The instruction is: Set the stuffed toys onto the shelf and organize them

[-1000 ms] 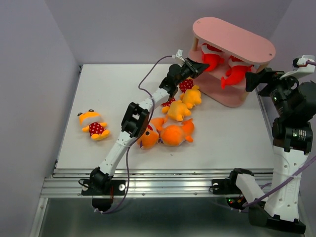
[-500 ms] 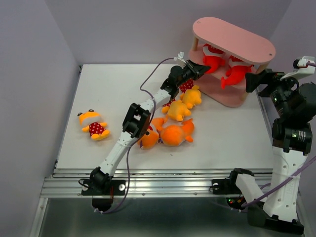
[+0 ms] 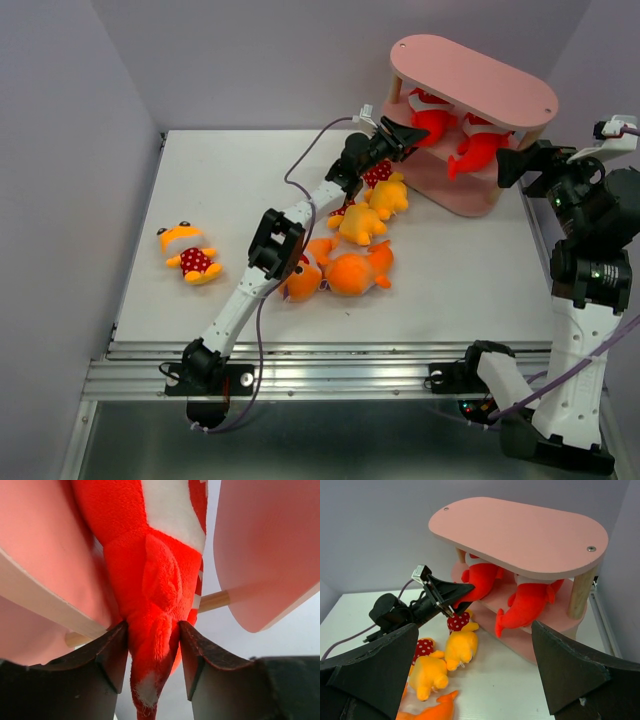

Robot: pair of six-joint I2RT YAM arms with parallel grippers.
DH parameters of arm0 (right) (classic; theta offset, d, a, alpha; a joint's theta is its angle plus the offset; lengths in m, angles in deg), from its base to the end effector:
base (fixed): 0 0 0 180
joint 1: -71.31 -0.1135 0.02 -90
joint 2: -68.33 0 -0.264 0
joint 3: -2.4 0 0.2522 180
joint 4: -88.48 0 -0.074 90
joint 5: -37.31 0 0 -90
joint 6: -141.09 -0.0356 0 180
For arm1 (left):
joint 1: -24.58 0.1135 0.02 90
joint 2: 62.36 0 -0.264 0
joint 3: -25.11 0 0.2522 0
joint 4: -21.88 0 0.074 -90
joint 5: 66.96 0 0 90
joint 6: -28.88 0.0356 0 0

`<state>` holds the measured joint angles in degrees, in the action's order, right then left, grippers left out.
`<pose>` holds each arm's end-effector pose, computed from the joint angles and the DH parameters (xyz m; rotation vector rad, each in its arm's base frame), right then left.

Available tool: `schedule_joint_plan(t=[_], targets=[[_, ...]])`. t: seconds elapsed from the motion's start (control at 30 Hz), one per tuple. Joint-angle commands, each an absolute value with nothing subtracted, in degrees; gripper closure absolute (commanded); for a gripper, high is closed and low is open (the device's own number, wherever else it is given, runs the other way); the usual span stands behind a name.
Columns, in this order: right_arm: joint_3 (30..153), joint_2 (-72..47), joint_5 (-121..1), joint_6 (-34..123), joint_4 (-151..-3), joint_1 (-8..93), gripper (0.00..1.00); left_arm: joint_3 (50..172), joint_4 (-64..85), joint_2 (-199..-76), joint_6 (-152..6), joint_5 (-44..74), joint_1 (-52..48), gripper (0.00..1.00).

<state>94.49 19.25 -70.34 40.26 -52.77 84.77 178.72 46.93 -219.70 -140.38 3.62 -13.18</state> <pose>0.1378 -0.0219 0.4930 0.0695 1.5014 0.1934 0.4794 -0.3863 0.2379 -0.1734 1.4789 -1.9320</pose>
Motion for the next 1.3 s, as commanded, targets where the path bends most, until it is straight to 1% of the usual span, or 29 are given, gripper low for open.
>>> schedule_joint_plan(t=[0.0, 0.13, 0.17, 0.23, 0.3, 0.37, 0.47, 0.5, 0.83, 1.27], targets=[[94.4, 20.2, -71.1, 39.6, -56.0, 85.5, 0.0, 179.8, 48.5, -216.1, -139.6, 2.1, -13.5, 0.43], [94.1, 20.4, -71.2, 39.3, -56.1, 85.5, 0.0, 178.8, 48.6, -215.2, -139.6, 1.5, -13.5, 0.37], [94.1, 20.4, -71.3, 39.3, -56.1, 86.0, 0.0, 178.4, 48.6, -214.9, -139.5, 1.4, -13.5, 0.37], [94.0, 20.6, -71.5, 39.1, -56.1, 86.0, 0.0, 177.7, 48.6, -214.3, -139.4, 1.1, -13.5, 0.33], [94.0, 20.7, -71.6, 39.0, -56.1, 86.0, 0.0, 176.3, 48.7, -213.7, -139.3, 0.6, -13.4, 0.26], [94.0, 20.8, -71.7, 39.0, -56.1, 86.0, 0.0, 175.4, 48.6, -213.4, -139.1, 0.4, -13.4, 0.23], [93.9, 21.0, -71.8, 39.0, -56.2, 86.0, 0.0, 174.7, 48.6, -213.0, -138.7, -0.2, -13.4, 0.15], [93.8, 21.0, -71.8, 39.0, -56.3, 86.0, 0.0, 174.5, 48.6, -212.8, -138.6, -0.3, -13.4, 0.01], [93.7, 21.2, -72.0, 38.8, -56.4, 86.0, 0.0, 169.0, 47.3, -209.5, -136.5, -1.3, -13.1, 0.01], [93.3, 21.4, -72.5, 38.5, -56.6, 86.5, 0.0, 167.7, 45.5, -208.6, -134.7, -3.1, -12.9, 0.01]])
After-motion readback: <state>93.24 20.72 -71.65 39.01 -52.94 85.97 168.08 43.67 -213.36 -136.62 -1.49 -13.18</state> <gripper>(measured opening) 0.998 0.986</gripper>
